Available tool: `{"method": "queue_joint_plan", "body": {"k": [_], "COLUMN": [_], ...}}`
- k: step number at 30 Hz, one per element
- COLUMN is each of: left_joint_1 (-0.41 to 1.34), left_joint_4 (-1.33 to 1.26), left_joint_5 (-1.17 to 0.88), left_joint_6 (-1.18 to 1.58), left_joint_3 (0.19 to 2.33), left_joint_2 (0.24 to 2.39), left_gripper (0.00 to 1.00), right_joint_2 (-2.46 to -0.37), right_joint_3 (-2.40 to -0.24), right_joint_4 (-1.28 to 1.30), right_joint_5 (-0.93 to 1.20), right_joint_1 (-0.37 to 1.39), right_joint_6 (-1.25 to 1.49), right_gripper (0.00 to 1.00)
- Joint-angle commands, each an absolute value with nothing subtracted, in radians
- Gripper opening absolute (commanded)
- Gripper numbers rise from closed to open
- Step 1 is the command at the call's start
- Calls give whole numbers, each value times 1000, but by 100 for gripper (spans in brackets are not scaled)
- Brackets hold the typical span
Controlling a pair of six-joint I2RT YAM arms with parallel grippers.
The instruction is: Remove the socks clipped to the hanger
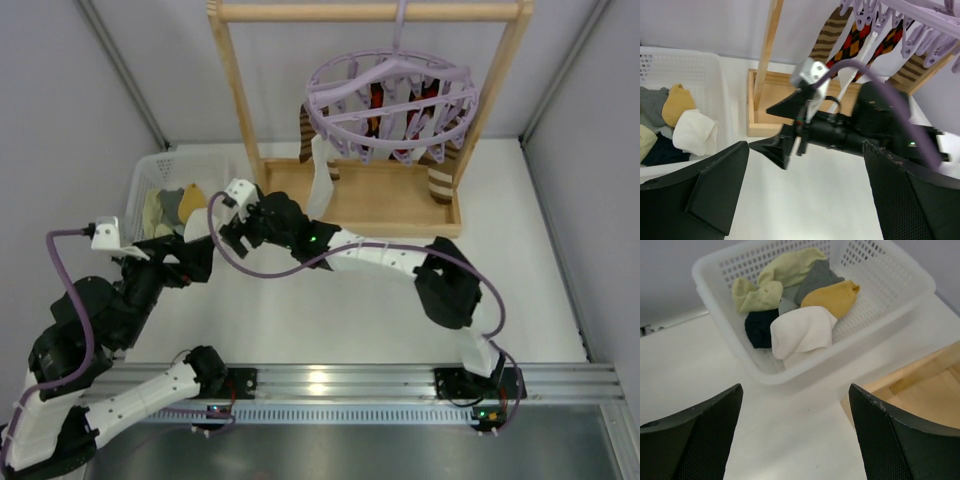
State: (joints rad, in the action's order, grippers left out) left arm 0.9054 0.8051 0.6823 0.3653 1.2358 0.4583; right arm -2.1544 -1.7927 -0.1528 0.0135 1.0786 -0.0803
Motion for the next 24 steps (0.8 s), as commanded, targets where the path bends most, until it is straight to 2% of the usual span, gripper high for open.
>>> {"method": "queue_joint_plan", "body": {"k": [1,4,9,12,15,21,24], "left_joint_1": [905,907,907,907,907,893,743], "left_joint_4": [793,767,580,465,365,-68,-201], "left_joint_5": [614,569,445,433,423,411,150], "left_joint_6": [376,361,319,302,265,128,217], "left_joint_3": [1226,1206,1097,1039,983,847,830], "left_joint_2": [517,567,606,637,695,877,1003], "left_gripper": [99,99,99,99,99,99,99], "right_joint_2": [-1889,-1732,-1505,-1369,-1220,-928,-819], "right_joint_3": [-1637,-1513,-1338,-1206,-1073,-916,-894], "right_joint_4": [-262,-168,-2,115,192,310,351], "right_joint_5": [-11,-5,-23,-67,-250,-362,-377], "right_joint_1": [1075,1075,1074,1074,1072,1037,1035], "right_joint_6": [-31,32,90,83,104,155,172], "right_gripper": [84,89,99,99,99,99,100]}}
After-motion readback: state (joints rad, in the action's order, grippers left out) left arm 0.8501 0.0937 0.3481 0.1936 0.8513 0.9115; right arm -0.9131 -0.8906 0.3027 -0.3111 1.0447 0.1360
